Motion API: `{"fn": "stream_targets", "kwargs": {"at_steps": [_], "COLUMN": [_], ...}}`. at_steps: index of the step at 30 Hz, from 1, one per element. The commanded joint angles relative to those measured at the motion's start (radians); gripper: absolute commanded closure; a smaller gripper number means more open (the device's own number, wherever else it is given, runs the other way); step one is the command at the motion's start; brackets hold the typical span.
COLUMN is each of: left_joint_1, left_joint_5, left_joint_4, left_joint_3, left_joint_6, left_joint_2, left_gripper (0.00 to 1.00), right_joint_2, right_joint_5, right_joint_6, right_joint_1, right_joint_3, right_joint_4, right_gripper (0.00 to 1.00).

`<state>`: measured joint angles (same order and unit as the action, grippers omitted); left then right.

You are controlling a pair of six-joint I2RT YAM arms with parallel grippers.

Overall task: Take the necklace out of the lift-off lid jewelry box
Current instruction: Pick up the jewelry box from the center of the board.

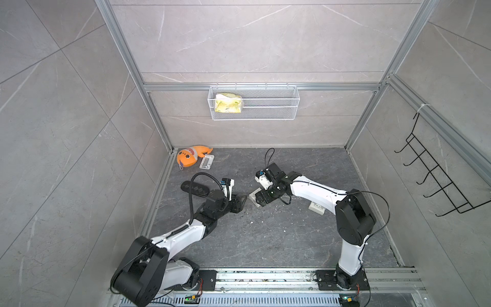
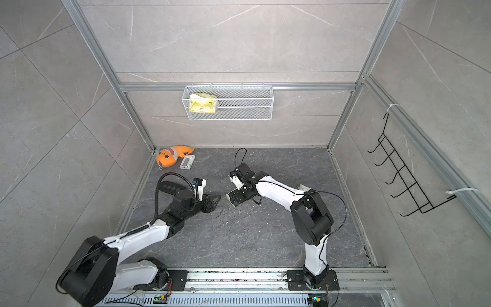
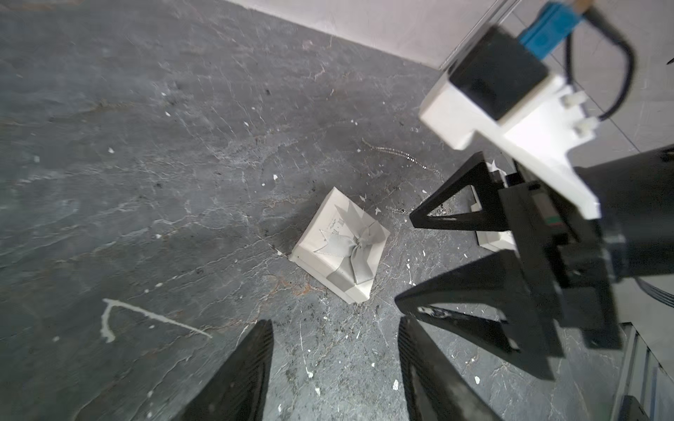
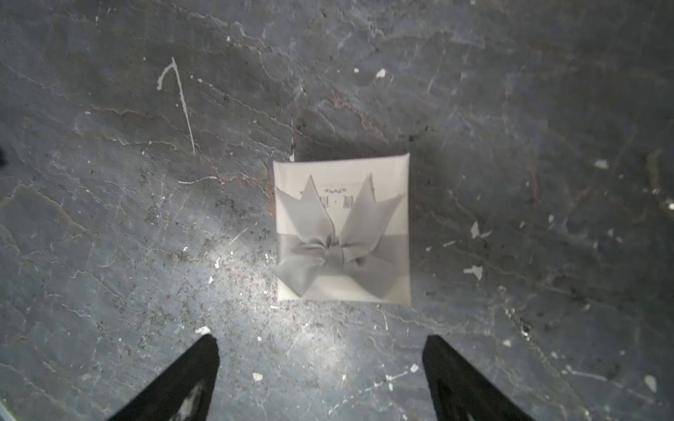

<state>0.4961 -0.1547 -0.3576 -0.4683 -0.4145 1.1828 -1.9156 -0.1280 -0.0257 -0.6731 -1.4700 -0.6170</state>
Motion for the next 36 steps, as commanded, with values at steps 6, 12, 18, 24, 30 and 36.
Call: {"fn": "stream_targets", "kwargs": {"at_steps": [6,12,18,24,30,36], "left_joint_1": [-0.048,-0.056,-0.060,-0.063,-0.064,-0.066], "left_joint_5": [0.076,0.068,0.060,0.057,0.059,0.066], "left_joint_4": [0.133,0.147,0.125,0.123,0.130,0.138], "left_joint_3": [0.088,0.094,0.103,0.109,0.114,0.120], "left_joint_6": [0.025,0.037,0.036,0.035,0.037,0.038], "left_joint_2": [-0.144,-0.153,-0.149,-0.149,-0.161,-0.179], "left_gripper": [0.29,0.27,0.27,0.27,0.27,0.28], "right_joint_2": [-0.127,-0.197,-0.232,-0.266,-0.298,-0.307], "right_joint_5": [0.041,0.091,0.100,0.114,0.131,0.149], "right_joint_6": [0.118,0.104,0.069,0.032,0.014,0.007], "right_joint_1": [-0.014,-0.022,-0.035,-0.043,-0.044,-0.043], "right_joint_3": [-0.163,-0.229,-0.254,-0.283,-0.311,-0.315], "right_joint_4": [-0.134,-0.165,-0.154,-0.150,-0.159,-0.165], "right_gripper": [0.10,0.11,0.12,0.14,0.18,0.21]}}
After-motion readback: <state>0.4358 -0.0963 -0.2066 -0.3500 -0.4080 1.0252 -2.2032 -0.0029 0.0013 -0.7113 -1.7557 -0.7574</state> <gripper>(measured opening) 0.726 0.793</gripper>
